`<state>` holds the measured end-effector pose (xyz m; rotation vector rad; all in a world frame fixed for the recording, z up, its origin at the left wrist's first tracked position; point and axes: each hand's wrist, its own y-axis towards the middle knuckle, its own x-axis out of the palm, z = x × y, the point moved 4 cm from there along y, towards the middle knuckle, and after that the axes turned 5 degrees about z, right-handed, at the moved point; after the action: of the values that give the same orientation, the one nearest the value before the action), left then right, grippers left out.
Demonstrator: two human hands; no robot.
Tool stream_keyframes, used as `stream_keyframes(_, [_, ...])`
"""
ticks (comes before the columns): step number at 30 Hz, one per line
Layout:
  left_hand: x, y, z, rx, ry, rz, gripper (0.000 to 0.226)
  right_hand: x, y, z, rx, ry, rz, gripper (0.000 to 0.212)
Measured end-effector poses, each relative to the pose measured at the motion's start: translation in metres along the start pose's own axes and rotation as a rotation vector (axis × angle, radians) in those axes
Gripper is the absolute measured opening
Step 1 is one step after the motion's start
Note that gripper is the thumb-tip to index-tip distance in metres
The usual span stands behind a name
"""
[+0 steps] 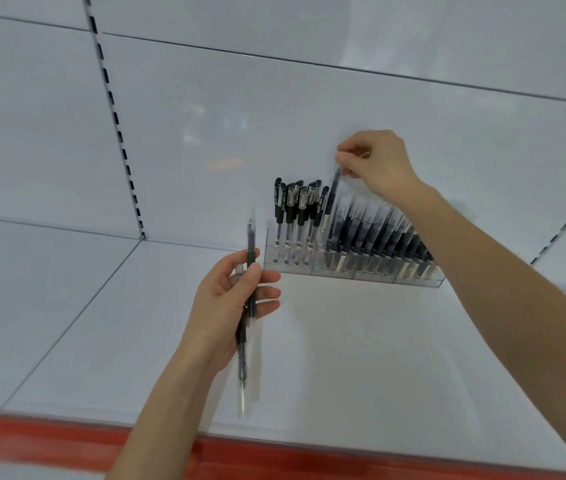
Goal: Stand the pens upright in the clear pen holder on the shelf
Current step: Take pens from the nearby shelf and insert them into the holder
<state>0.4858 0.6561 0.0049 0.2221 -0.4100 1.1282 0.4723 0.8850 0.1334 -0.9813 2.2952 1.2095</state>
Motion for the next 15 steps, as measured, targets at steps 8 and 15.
stream_keyframes(8, [0.001, -0.001, 0.0, -0.006, 0.005, 0.004, 0.016, 0.014, -0.008, 0.008, -0.025, -0.194, -0.177, 0.019])
stream_keyframes(15, [0.005, -0.002, 0.0, 0.0, -0.009, -0.007, 0.016, 0.022, -0.018, 0.007, -0.005, -0.361, -0.307, 0.026])
